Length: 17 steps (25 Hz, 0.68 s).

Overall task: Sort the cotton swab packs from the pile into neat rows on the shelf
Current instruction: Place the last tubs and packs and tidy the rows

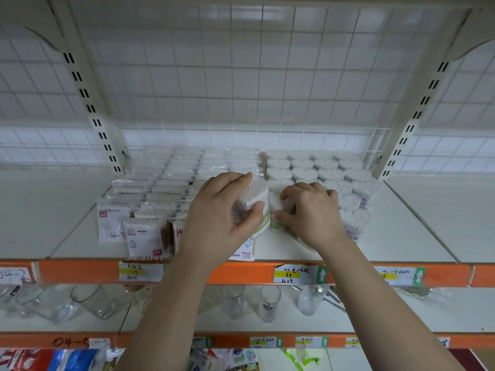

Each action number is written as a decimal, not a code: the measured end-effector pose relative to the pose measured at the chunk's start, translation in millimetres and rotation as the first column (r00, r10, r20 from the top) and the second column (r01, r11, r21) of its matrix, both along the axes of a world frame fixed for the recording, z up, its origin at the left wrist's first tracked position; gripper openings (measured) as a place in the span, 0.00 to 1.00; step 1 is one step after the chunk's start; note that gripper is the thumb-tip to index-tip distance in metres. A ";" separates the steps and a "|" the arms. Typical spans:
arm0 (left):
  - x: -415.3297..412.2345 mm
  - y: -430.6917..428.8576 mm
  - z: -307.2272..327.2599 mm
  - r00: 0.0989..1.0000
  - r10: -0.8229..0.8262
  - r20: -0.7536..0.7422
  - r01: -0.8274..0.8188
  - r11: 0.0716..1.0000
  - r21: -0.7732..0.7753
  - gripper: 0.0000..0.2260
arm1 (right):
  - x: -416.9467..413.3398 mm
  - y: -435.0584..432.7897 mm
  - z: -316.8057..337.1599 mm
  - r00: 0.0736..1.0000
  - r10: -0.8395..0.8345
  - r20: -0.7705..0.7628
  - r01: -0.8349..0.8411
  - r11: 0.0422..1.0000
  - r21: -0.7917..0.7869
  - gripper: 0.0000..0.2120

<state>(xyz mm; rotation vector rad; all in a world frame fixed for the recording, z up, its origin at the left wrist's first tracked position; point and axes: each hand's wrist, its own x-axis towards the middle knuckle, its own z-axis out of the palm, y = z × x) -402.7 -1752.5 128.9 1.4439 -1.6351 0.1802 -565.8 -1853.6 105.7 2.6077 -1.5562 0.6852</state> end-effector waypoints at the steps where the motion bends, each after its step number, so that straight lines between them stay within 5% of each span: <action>1: -2.2 -0.4 -0.2 1.000 0.000 -0.001 0.000 1.000 0.003 0.23 | -5.0 -0.4 0.7 0.998 0.032 0.046 -0.032 0.999 -0.001 0.16; 5: -18.8 -9.6 -0.2 1.000 -0.024 0.012 0.024 1.000 0.010 0.23 | -34.8 -0.8 6.9 0.984 0.047 0.170 -0.037 0.997 -0.063 0.07; 12: -42.3 -25.3 -14.7 0.998 -0.060 0.030 0.057 0.992 0.108 0.25 | -81.0 3.9 12.1 0.971 -0.047 0.236 0.073 0.992 -0.104 0.06; 17: -47.1 -29.3 -38.2 0.974 0.017 0.227 -0.037 0.996 0.084 0.22 | -91.2 7.8 8.6 0.959 -0.059 0.278 0.092 0.990 -0.105 0.04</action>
